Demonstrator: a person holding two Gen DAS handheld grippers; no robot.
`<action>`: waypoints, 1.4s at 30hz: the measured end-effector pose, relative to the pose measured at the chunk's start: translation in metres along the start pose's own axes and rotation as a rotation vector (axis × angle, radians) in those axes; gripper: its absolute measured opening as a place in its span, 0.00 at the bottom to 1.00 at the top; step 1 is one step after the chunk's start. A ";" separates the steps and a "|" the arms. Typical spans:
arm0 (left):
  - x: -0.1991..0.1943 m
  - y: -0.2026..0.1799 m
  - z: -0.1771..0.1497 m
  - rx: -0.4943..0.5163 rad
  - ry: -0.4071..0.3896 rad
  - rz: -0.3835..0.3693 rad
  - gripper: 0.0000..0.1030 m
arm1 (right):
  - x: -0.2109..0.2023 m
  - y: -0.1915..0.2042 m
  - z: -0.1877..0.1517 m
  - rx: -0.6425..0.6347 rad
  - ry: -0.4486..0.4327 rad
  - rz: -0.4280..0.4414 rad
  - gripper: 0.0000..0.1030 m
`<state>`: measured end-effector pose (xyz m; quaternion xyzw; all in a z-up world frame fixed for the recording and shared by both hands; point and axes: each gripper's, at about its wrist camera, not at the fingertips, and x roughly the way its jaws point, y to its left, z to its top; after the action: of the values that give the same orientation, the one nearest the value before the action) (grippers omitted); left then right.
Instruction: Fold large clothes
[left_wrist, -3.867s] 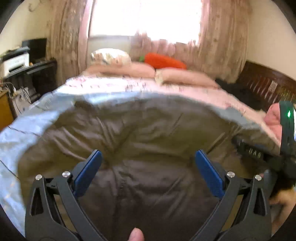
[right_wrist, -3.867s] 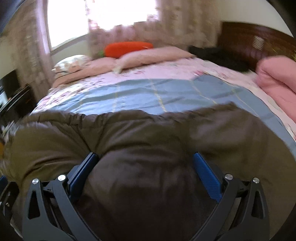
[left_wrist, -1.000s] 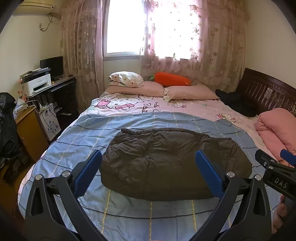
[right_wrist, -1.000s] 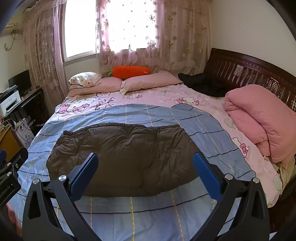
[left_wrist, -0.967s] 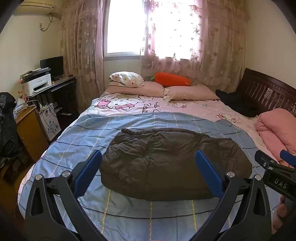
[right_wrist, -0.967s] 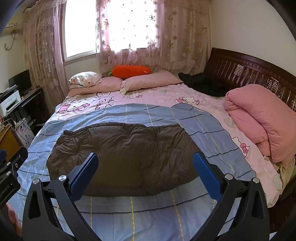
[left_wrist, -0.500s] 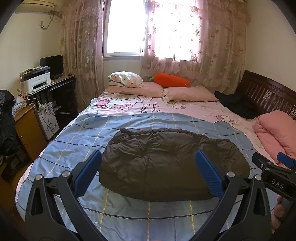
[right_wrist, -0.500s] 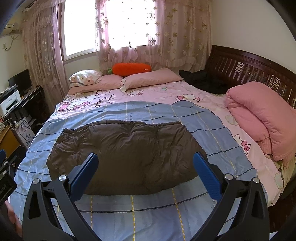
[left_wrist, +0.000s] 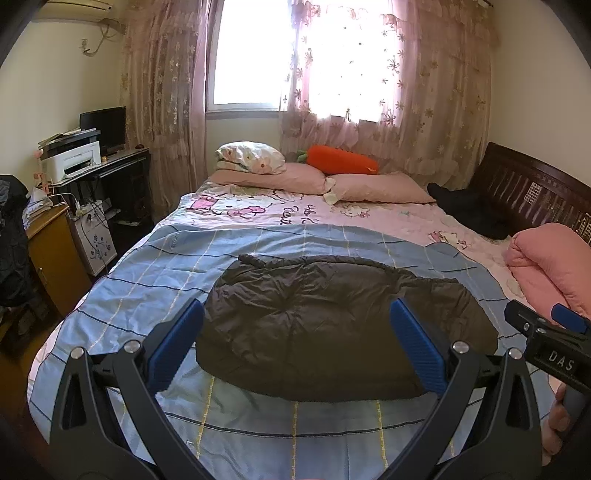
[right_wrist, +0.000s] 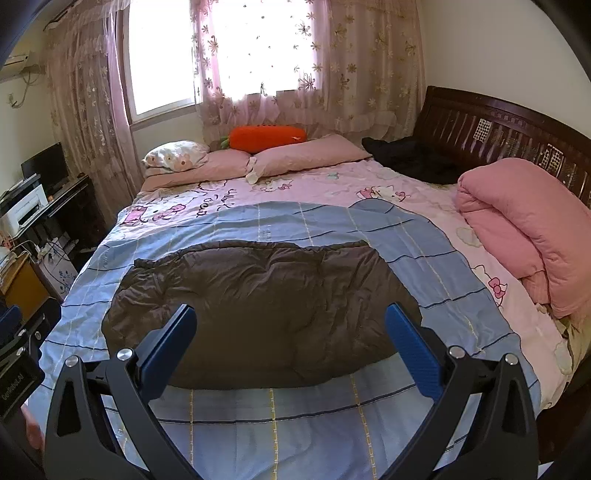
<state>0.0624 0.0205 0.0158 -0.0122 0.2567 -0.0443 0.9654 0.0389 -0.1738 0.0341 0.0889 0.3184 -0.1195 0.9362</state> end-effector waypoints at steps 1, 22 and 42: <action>0.000 0.000 0.000 0.000 0.000 0.000 0.98 | 0.000 0.000 0.000 -0.001 0.000 0.000 0.99; 0.003 0.005 -0.003 -0.045 0.046 -0.013 0.98 | 0.003 0.001 -0.004 -0.005 0.012 0.012 0.99; 0.009 -0.004 -0.005 -0.006 0.071 -0.033 0.98 | 0.003 0.004 -0.007 -0.016 0.026 0.022 0.99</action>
<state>0.0672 0.0161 0.0076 -0.0180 0.2910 -0.0599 0.9547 0.0385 -0.1688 0.0273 0.0865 0.3303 -0.1057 0.9339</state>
